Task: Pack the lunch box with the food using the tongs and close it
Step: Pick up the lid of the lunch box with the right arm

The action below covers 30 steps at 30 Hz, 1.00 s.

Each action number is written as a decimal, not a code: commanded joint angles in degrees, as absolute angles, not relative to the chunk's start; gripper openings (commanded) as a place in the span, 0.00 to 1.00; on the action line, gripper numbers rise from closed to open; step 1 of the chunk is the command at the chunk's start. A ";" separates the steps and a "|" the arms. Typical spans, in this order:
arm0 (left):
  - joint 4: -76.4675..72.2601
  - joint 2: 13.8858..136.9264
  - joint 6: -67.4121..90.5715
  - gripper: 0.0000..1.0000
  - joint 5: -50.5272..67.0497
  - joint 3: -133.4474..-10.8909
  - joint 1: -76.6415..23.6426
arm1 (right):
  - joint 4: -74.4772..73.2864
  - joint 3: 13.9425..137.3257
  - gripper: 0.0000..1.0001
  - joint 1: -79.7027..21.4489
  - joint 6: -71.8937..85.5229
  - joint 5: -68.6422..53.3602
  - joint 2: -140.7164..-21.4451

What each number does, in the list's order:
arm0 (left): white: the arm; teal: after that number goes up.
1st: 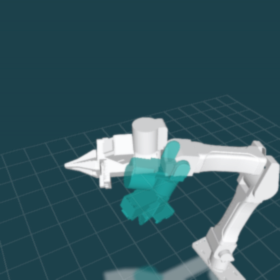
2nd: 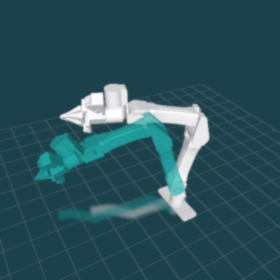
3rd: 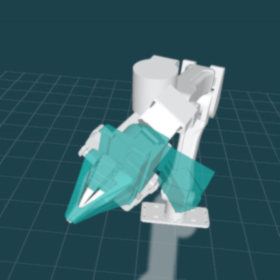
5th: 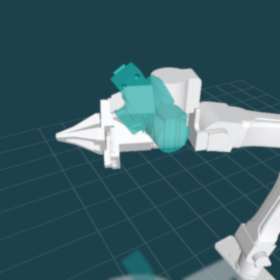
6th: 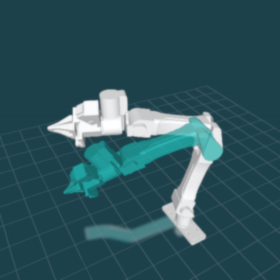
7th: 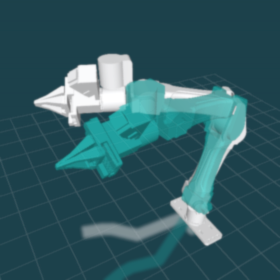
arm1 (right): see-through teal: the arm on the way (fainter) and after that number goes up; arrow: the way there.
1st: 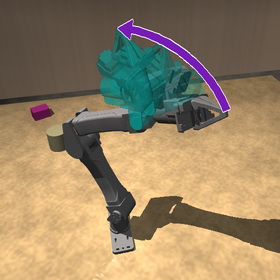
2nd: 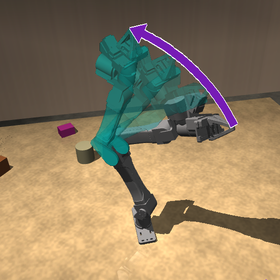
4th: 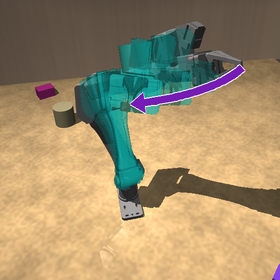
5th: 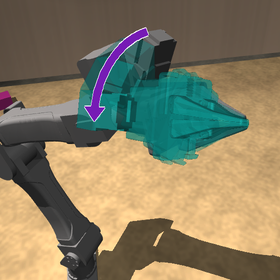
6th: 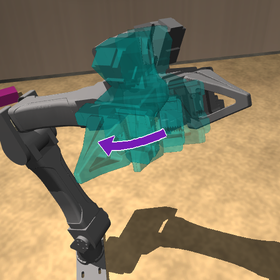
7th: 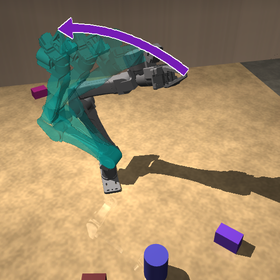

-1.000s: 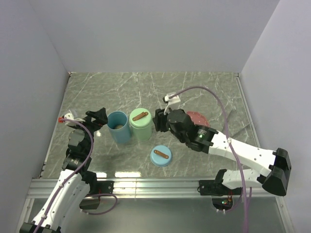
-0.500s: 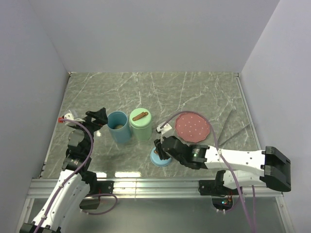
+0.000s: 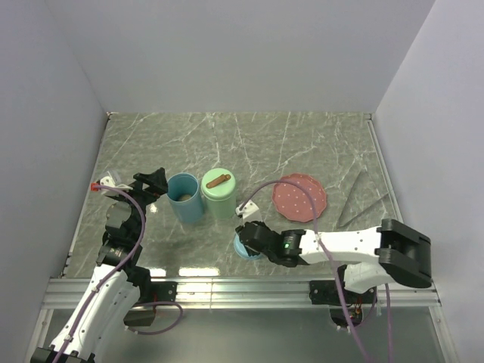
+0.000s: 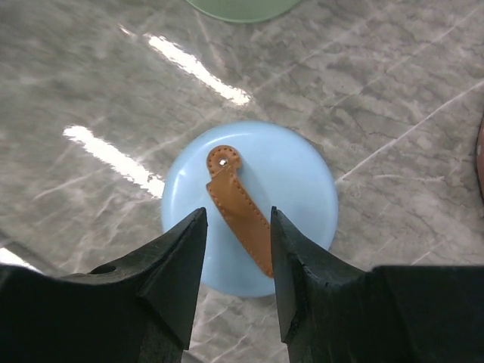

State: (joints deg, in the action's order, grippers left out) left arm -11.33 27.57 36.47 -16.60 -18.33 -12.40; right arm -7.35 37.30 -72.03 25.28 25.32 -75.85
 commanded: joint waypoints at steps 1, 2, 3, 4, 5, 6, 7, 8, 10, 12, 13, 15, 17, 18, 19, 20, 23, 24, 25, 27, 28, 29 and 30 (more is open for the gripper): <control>-12.57 26.98 36.12 0.99 -15.64 -19.07 -12.22 | -6.94 41.30 0.47 -72.42 25.84 28.73 -79.88; -12.48 26.98 36.12 0.99 -15.73 -19.07 -12.30 | -7.20 41.57 0.47 -72.42 26.10 28.83 -80.59; -12.48 26.90 36.12 0.99 -15.82 -19.07 -12.30 | -7.64 41.83 0.47 -72.42 26.10 29.00 -81.20; -12.48 26.98 36.12 0.99 -15.73 -18.99 -12.22 | -7.65 41.92 0.47 -72.42 26.19 29.00 -82.08; -12.65 26.98 36.12 1.00 -15.73 -18.98 -12.22 | -7.65 41.92 0.47 -72.51 26.28 28.92 -82.26; -12.66 27.07 36.12 1.00 -15.82 -18.98 -12.22 | -7.47 41.92 0.47 -72.42 26.37 28.74 -82.53; -12.74 27.07 36.12 0.99 -15.73 -18.98 -12.22 | -7.30 41.84 0.47 -72.42 26.45 28.74 -82.79; -12.74 27.07 36.12 0.99 -15.73 -18.98 -12.22 | -7.38 41.84 0.47 -72.42 26.63 28.83 -82.88; -12.74 27.25 36.12 0.99 -15.65 -18.98 -12.30 | -7.56 41.84 0.47 -72.42 26.89 29.00 -82.88; -12.74 27.16 36.12 1.00 -15.73 -19.07 -12.22 | -7.82 41.84 0.47 -72.42 27.07 29.18 -82.88; -12.66 27.16 36.12 1.00 -15.82 -19.07 -12.22 | -8.00 41.84 0.46 -72.51 27.07 29.27 -82.97; -12.48 26.98 36.12 1.00 -15.91 -19.07 -12.22 | -8.35 41.92 0.43 -72.33 27.33 29.53 -82.88; -12.31 26.81 36.12 0.99 -16.00 -19.07 -12.22 | -8.88 41.84 0.36 -72.42 27.51 29.62 -83.14; -12.30 26.55 36.12 0.99 -16.00 -19.07 -12.22 | -8.96 41.75 0.34 -72.42 27.60 29.71 -83.23; -12.22 26.54 36.21 1.00 -16.00 -19.07 -12.22 | -9.14 41.75 0.32 -72.42 27.68 29.79 -83.41; -12.30 26.54 36.21 0.99 -16.00 -18.99 -12.30 | -9.23 41.75 0.27 -72.42 27.86 29.97 -83.58; -12.30 26.63 36.30 0.99 -16.00 -19.07 -12.22 | -10.28 42.10 0.17 -72.42 28.39 30.41 -83.94; -12.39 26.80 36.30 1.00 -15.91 -19.07 -12.30 | -11.33 42.71 0.16 -72.42 28.30 31.11 -84.11; -12.39 26.89 36.30 0.99 -15.82 -19.07 -12.22 | -12.12 43.06 0.13 -72.42 28.65 31.64 -84.02; -12.39 27.16 36.21 0.99 -15.91 -19.25 -12.22 | -15.01 44.64 0.12 -72.42 28.92 33.48 -83.33; -12.31 27.16 36.12 0.99 -16.00 -19.34 -12.22 | -16.07 45.26 0.12 -72.42 29.00 35.66 -82.80; -12.22 27.25 36.04 0.99 -16.17 -19.34 -12.30 | -17.04 45.79 0.11 -72.42 29.00 36.55 -82.01; -12.13 27.07 36.04 1.00 -16.43 -19.42 -12.22 | -18.53 46.75 0.11 -72.33 28.74 37.61 -80.00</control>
